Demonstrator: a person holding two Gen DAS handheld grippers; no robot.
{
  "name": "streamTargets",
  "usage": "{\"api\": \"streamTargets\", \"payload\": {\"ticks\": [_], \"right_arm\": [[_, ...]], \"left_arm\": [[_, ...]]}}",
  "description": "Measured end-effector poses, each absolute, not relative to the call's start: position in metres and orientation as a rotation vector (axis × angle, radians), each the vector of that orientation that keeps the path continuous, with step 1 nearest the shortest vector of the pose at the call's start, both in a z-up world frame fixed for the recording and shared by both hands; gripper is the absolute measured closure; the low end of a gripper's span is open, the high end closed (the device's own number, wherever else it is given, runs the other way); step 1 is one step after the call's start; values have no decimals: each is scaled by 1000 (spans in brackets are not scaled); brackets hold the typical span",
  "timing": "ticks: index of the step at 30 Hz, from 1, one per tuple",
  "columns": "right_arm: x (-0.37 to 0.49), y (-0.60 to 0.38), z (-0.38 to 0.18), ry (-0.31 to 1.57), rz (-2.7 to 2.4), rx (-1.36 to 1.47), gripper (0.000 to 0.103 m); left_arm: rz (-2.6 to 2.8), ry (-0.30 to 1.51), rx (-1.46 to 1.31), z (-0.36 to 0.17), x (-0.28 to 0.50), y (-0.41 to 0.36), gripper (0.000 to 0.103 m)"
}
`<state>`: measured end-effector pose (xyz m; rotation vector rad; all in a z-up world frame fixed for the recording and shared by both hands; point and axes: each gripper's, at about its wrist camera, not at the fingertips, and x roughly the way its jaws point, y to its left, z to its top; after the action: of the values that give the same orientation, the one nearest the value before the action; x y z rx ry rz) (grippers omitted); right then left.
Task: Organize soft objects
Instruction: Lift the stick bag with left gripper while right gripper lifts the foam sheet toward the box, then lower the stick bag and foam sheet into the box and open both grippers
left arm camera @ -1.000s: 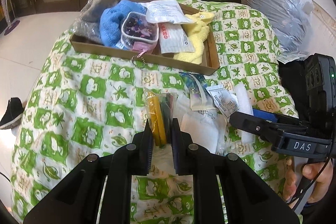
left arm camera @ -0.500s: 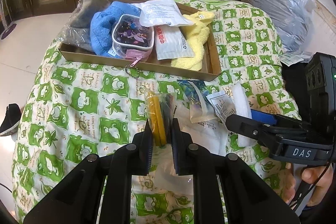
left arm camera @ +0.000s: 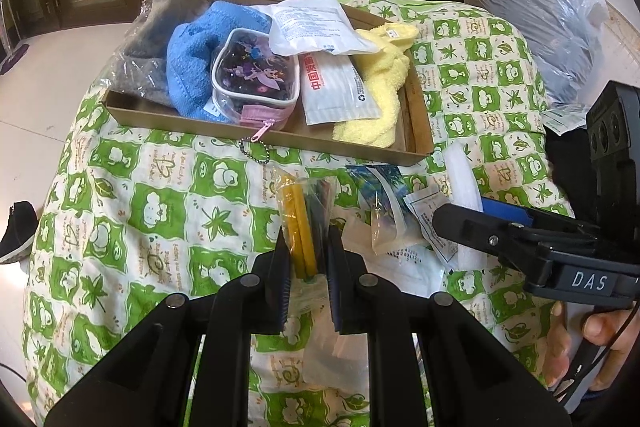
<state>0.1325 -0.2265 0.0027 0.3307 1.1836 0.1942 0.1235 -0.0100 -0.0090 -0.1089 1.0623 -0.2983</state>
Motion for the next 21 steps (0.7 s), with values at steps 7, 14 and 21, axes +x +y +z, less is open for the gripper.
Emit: {"api": "streamTargets", "payload": {"ticks": [7, 14, 21], "right_arm": [[150, -221, 5, 1172, 209, 314, 30], [169, -220, 3, 1178, 201, 296, 30], [192, -213, 0, 1190, 205, 259, 30]], "left_arm": [[-293, 1055, -113, -5, 139, -9, 90], [-305, 1052, -107, 3, 163, -12, 90], [-322, 1082, -146, 8, 195, -1, 90]]}}
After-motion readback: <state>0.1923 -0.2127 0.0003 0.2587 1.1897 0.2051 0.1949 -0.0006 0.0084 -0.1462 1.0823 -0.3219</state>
